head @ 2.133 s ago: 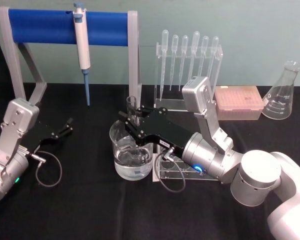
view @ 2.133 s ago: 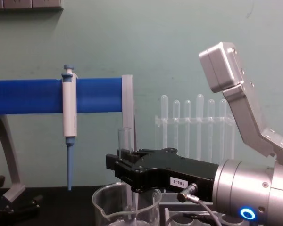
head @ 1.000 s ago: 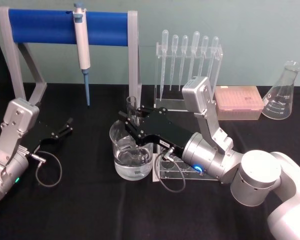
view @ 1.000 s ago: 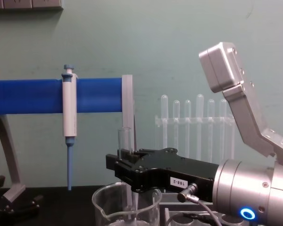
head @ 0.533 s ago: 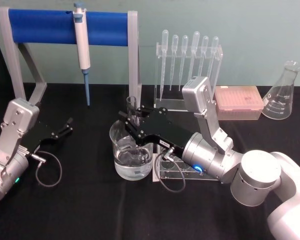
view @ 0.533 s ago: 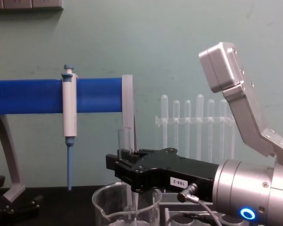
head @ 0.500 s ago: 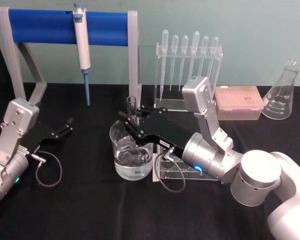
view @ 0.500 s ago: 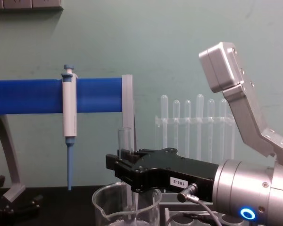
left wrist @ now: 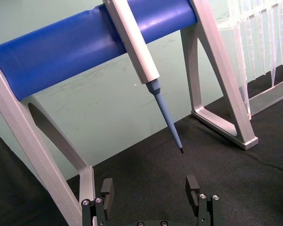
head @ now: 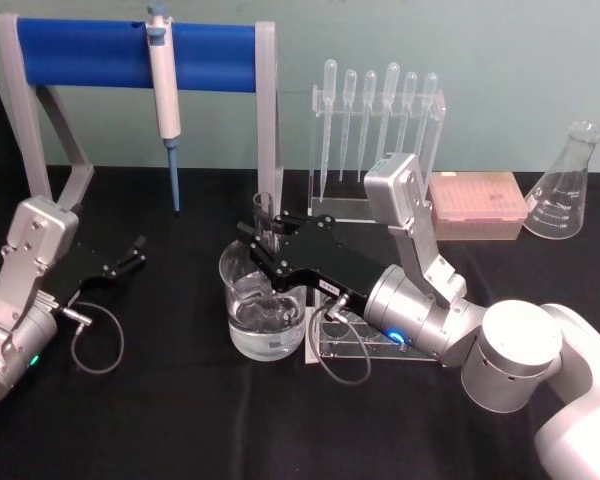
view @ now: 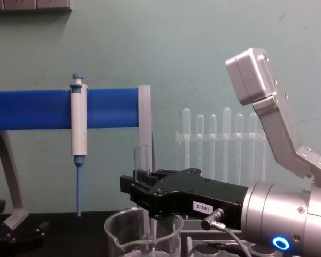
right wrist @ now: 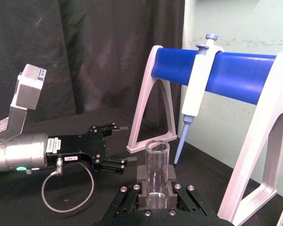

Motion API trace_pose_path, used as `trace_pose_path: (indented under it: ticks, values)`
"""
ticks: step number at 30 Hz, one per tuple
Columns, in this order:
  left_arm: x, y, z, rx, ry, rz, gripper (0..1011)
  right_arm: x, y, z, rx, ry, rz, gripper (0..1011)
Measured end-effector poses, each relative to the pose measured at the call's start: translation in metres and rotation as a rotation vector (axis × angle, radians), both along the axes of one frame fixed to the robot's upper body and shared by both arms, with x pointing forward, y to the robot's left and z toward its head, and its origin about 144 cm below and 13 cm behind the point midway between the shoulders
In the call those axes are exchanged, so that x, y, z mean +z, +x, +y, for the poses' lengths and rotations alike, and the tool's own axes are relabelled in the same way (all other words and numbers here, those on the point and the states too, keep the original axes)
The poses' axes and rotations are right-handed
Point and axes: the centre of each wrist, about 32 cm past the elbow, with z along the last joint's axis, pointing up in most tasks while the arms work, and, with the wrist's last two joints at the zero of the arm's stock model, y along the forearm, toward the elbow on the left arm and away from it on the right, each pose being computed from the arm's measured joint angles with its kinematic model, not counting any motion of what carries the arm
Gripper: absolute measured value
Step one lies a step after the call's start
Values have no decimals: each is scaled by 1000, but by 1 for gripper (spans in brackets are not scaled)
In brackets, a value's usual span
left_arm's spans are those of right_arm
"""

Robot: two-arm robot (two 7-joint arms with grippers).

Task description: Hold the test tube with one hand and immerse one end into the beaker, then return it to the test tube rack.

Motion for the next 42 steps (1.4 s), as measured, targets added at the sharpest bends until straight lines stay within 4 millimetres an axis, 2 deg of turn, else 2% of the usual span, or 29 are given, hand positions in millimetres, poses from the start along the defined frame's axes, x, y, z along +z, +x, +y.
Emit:
trace_pose_path:
  ticks: [42]
  values:
    - [0,0,0,0,0,0,1000,0,0,0,0,0,0,226]
